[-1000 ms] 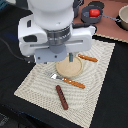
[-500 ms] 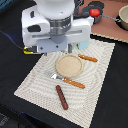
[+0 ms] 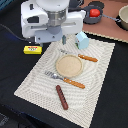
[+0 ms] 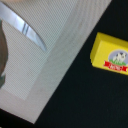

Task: Interact with the objects in diverse but meaningful ways.

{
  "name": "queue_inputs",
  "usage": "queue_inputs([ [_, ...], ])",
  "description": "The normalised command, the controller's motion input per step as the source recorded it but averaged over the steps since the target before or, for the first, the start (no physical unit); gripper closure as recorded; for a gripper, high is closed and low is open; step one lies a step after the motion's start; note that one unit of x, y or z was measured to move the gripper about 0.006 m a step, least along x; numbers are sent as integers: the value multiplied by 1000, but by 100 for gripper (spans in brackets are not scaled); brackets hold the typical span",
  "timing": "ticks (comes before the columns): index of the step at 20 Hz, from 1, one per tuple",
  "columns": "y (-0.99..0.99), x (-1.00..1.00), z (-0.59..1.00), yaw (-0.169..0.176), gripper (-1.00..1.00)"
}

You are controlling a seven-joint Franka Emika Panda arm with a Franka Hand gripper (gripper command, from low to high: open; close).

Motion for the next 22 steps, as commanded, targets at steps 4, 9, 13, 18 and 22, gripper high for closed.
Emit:
queue_inputs([
  [4, 439, -1000, -236, 45, -100],
  [9, 327, -1000, -280, 59, -100],
  [13, 275, -1000, -315, 60, -100],
  [18, 119, -860, -337, 101, -100],
  [22, 53, -889, -271, 143, -100],
])
